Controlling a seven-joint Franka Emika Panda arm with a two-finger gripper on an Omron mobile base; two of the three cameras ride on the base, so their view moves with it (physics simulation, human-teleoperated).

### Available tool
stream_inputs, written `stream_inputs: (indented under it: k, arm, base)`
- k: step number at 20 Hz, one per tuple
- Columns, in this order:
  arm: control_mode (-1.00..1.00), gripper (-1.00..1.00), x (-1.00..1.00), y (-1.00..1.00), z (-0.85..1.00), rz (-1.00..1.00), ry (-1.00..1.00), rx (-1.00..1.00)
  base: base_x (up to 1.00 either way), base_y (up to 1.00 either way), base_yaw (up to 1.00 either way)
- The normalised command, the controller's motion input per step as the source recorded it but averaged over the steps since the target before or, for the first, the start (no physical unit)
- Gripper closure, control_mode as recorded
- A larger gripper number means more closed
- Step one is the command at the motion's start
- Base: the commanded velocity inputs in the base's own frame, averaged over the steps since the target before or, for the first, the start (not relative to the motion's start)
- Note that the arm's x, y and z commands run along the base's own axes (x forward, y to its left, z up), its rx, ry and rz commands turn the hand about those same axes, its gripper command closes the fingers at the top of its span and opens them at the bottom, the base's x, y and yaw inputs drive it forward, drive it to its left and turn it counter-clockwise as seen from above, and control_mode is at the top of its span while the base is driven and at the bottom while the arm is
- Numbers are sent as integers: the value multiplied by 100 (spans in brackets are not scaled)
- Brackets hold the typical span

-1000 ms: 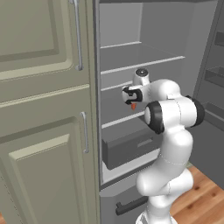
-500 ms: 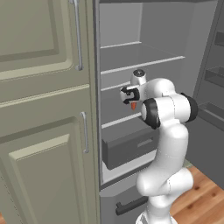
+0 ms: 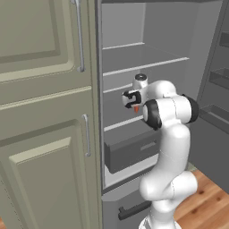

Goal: Gather the corn and carrot from the fridge and place them on a tray on the dining counter. Then gather the chicken drumstick and steak from the fridge and place them on the other tray.

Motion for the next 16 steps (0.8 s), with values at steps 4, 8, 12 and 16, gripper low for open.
stream_inputs:
  k: [4, 8, 12, 16]
  arm:
    - [-100, -100, 6, -1, -16, 0, 0, 0]
    - [-100, 100, 2, 0, 0, 1, 0, 0]
    - [-100, 100, 1, -1, 0, 2, 0, 0]
    - [-100, 100, 0, 0, 0, 2, 0, 0]
  base:
    - [0, 0, 0]
    - [0, 0, 0]
    - [0, 0, 0]
    - [0, 0, 0]
